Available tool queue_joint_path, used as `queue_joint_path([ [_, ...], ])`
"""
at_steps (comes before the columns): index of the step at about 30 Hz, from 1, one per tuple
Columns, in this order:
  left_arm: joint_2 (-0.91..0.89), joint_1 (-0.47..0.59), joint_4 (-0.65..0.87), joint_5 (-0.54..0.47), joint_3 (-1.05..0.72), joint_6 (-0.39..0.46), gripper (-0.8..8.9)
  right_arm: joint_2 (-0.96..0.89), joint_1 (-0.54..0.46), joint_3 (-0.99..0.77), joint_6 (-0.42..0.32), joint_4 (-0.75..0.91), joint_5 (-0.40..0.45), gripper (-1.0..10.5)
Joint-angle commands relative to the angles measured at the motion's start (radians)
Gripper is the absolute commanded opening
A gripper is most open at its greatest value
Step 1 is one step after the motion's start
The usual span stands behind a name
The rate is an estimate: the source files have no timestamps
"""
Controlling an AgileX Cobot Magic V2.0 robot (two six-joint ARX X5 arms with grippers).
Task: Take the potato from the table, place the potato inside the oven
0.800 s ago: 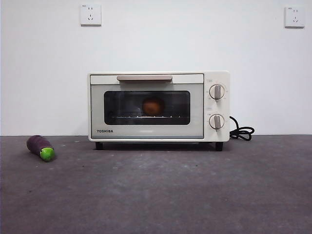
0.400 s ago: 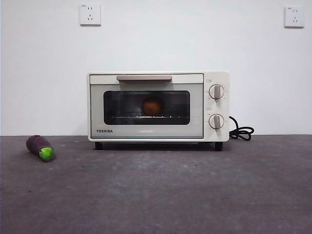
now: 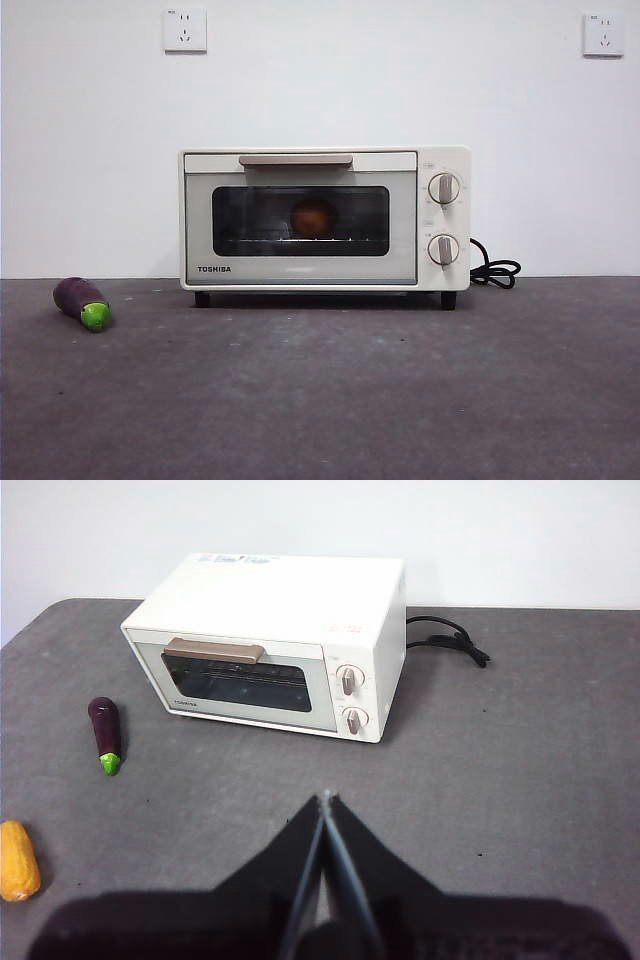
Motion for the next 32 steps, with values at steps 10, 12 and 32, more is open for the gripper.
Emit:
queue_joint_path([
  [10,-0.006,0.02,0.01,-0.018,-0.01,-0.069,-0.04,0.0,0.002,-0.006,-0.006,-0.023,0.001,0.0],
  [12,-0.006,0.02,0.016,-0.019,-0.01,-0.069,-0.04,0.0,0.002,-0.006,-0.006,-0.023,0.001,0.0],
  [32,-0.003,0.02,0.014,-0.019,-0.01,-0.068,-0.04,0.0,0.002,-0.006,-0.006,-0.023,0.002,0.0],
])
